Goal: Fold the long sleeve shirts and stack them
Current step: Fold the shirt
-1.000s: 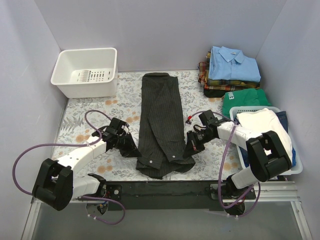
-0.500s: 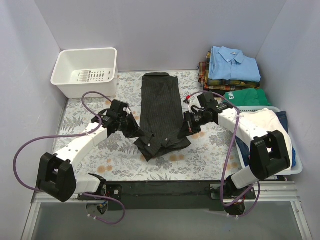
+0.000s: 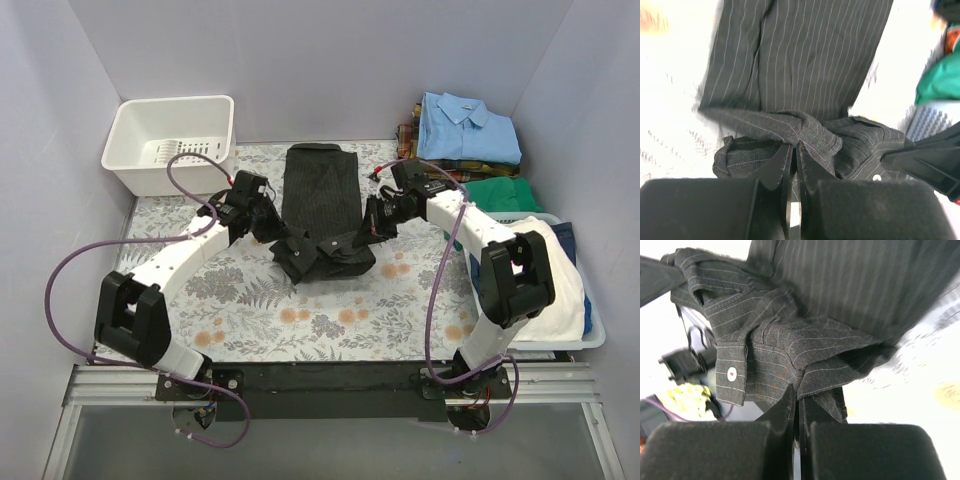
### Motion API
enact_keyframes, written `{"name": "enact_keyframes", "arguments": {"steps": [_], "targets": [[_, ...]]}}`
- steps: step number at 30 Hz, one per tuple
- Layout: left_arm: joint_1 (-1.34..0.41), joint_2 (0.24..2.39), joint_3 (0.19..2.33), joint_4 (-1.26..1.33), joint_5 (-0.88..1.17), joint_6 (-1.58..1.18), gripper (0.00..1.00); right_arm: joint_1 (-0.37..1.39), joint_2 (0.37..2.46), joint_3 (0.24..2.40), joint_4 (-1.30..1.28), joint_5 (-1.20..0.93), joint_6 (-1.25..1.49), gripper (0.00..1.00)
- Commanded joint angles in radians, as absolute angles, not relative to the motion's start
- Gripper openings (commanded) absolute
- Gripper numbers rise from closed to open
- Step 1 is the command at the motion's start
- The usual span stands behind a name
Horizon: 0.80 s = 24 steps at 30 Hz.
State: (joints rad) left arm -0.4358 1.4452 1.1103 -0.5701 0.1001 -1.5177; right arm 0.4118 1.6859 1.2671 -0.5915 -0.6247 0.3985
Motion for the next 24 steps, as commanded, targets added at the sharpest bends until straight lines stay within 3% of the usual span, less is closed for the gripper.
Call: {"name": "enact_keyframes", "arguments": {"steps": [1,21,24], "targets": [[-0.43,1.531,1.25,-0.548,-0.024,-1.479,0.0,0.361,1.759,1.388,-0.56,-0.623,0.423,0.01],[-0.351,1.876,1.445,-0.491,-0.005,-1.442,0.0,0.302,2.101,1.617,-0.523,-0.71,0.436,0.02],[-0.336,1.925,1.488,-0.491,-0.002,-1.434,0.14,0.298,2.118,1.637,-0.503,-0.713,0.436,0.24]]}}
